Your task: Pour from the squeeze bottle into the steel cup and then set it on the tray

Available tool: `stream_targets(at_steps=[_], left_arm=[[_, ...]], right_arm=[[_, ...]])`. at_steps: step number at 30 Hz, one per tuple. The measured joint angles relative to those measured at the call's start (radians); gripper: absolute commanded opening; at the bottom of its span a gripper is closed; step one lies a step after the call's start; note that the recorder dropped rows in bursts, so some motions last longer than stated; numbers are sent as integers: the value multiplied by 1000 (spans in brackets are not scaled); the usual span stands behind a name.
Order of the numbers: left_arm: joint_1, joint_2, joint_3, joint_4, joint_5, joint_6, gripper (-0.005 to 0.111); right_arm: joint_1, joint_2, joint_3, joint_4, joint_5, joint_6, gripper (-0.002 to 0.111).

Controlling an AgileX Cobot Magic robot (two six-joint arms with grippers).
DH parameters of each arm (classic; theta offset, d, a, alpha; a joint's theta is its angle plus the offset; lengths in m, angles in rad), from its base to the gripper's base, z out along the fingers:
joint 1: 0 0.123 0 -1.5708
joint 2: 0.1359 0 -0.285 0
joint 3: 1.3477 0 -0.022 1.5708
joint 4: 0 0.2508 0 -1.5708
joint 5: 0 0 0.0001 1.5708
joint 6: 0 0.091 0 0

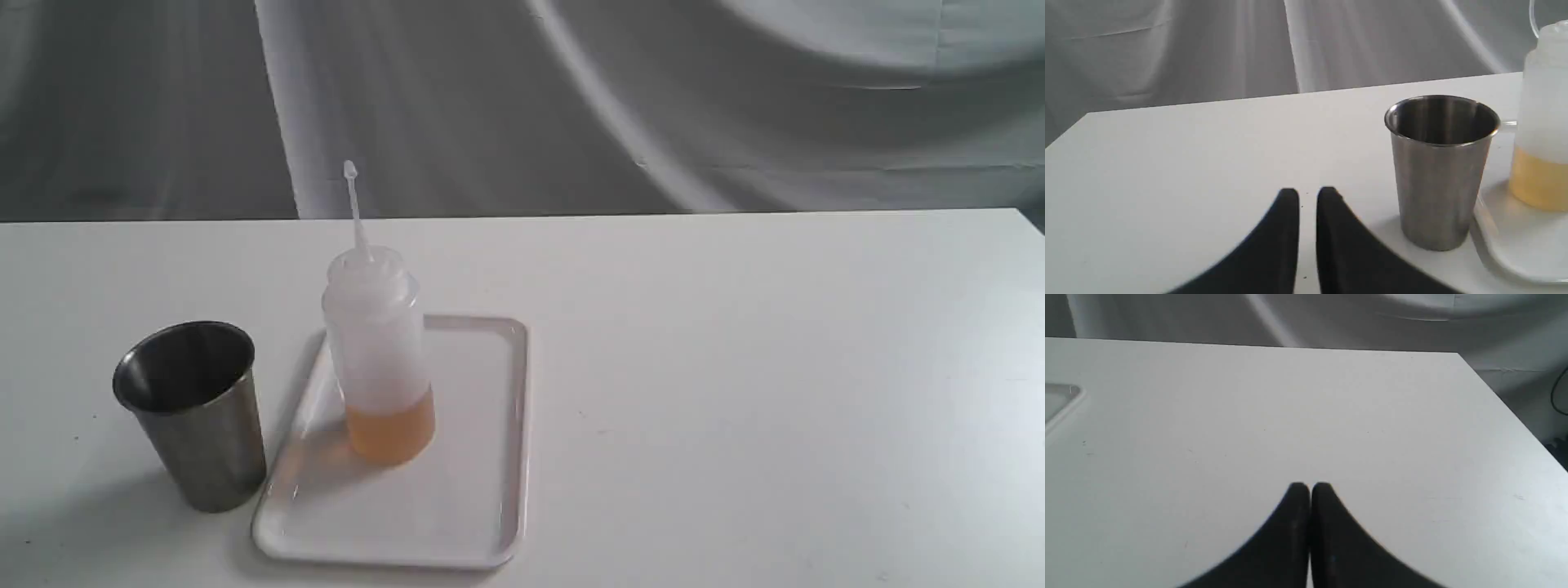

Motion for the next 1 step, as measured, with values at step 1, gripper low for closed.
stream_targets(at_steps=[1], left_arm=[[0,0,0,0,0,0,8]], right_arm=[[0,0,0,0,0,0,0]])
